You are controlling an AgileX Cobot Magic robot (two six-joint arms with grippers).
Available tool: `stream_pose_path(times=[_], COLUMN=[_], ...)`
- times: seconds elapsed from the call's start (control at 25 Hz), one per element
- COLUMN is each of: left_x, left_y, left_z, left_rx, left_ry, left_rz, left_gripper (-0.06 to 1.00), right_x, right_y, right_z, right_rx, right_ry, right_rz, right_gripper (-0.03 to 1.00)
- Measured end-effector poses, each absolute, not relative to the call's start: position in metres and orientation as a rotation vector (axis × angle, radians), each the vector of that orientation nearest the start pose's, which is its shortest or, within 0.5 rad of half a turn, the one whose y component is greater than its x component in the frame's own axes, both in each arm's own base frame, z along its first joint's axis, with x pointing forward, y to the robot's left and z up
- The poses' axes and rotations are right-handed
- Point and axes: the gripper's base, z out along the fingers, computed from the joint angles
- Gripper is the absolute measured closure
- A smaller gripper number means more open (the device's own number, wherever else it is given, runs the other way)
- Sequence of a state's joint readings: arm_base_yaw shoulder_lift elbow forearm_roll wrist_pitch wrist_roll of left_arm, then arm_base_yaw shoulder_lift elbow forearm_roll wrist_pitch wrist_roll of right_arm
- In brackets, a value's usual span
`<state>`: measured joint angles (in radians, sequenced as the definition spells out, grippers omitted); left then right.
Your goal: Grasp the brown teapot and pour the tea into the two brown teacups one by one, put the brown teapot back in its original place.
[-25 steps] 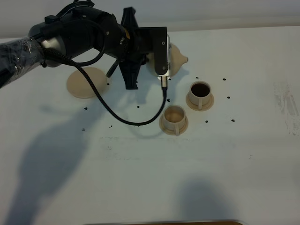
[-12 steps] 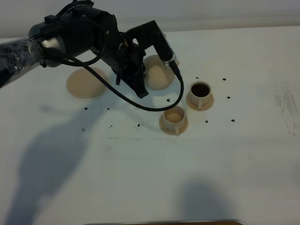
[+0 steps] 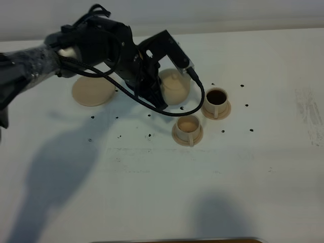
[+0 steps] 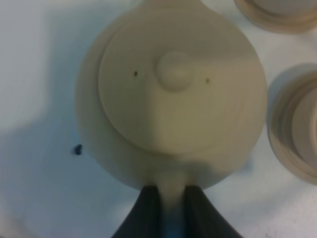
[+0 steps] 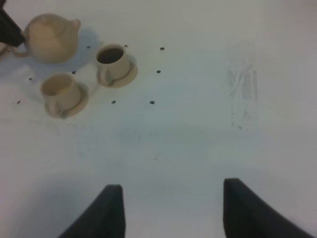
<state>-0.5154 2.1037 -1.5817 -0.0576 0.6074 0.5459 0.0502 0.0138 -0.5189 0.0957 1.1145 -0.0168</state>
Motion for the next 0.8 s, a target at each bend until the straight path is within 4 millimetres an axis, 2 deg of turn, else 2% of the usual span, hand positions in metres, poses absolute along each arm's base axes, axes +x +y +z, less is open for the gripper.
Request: stream_pose_path(times=[0.28,0.56,0.72,0.8], left_x=[0.401,0.402,0.399,0.394], left_y=[-0.232,-0.233,-0.234,-0.233], left_z=[0.162,0.161,0.175,0.197], left_rx=[1.241,1.229,1.271,1.295], left_ry=[2.320,2.324,2.278,2.233], left_rz=[-0.082,-0.092,-0.080,-0.066], left_gripper=[0.78,0.78,0.78,0.78], right_x=[-0.008,-0.008,-0.008,-0.008], right_y=[0.007,0.007,0.007,0.007], right_z=[0.279,0.279,0.279,0.279], right_rx=[-0.078,-0.078,-0.078,-0.078], right_ry=[2.090,2.090,2.090,2.090], right_rz=[0.136,0.136,0.136,0.136], right_gripper=[0.53,0.53,0.53,0.53])
